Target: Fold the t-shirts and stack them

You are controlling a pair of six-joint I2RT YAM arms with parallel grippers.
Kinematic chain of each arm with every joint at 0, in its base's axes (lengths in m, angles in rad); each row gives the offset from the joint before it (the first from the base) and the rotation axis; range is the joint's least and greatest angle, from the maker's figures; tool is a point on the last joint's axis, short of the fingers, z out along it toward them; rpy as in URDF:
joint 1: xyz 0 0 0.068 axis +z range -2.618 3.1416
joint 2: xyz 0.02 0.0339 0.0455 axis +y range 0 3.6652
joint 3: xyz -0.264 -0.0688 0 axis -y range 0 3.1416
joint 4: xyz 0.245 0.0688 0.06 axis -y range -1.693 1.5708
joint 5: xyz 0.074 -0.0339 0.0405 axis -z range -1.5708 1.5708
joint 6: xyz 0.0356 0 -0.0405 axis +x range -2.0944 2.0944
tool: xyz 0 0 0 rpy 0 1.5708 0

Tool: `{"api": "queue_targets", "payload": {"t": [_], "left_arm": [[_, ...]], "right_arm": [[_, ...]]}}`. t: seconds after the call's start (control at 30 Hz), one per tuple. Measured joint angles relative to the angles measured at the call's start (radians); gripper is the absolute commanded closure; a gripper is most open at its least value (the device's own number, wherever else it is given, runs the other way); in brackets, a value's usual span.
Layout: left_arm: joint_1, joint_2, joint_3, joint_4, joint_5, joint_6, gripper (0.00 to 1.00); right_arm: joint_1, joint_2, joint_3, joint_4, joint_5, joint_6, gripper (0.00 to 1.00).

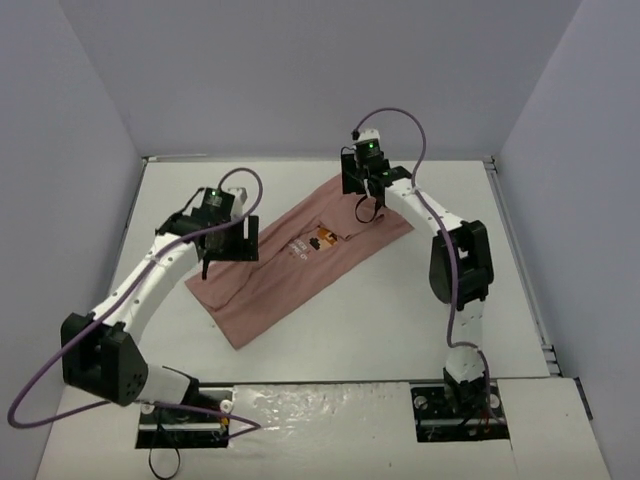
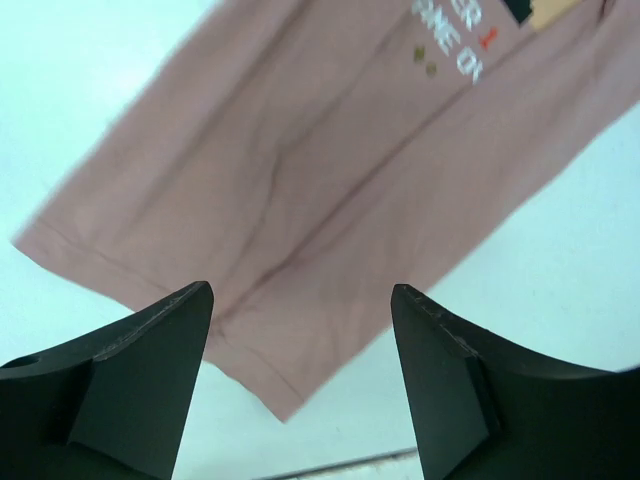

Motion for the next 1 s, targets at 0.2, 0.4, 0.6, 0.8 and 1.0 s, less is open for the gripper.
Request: {"api": "queue_targets", "payload": {"t": [0.2, 0.4, 0.6, 0.8, 1.0], "left_arm": [[0.014, 0.213, 0.138, 0.015, -0.059, 0.132, 0.3], [0.025, 0.464, 0.165, 0.036, -0.081, 0.177, 0.3], [0.027, 0.548, 0.174, 0.049, -0.083, 0.185, 0.31], [0.023, 0.542, 0.149, 0.077, -0.076, 0.114, 0.31], [-0.043, 0.468, 0.033, 0.167, -0.089, -0.021, 0.31]], "right_arm": [[0.001, -0.334, -0.325, 0.011, 0.027, 0.15, 0.44], [-0.002, -0.347, -0.509, 0.006, 0.04, 0.254, 0.44], [-0.006, -0.219, -0.498, 0.006, 0.045, 0.268, 0.45], [-0.009, -0.04, -0.359, 0.029, 0.047, 0.248, 0.45], [-0.012, 0.111, -0.148, 0.049, 0.034, 0.176, 0.45]]}}
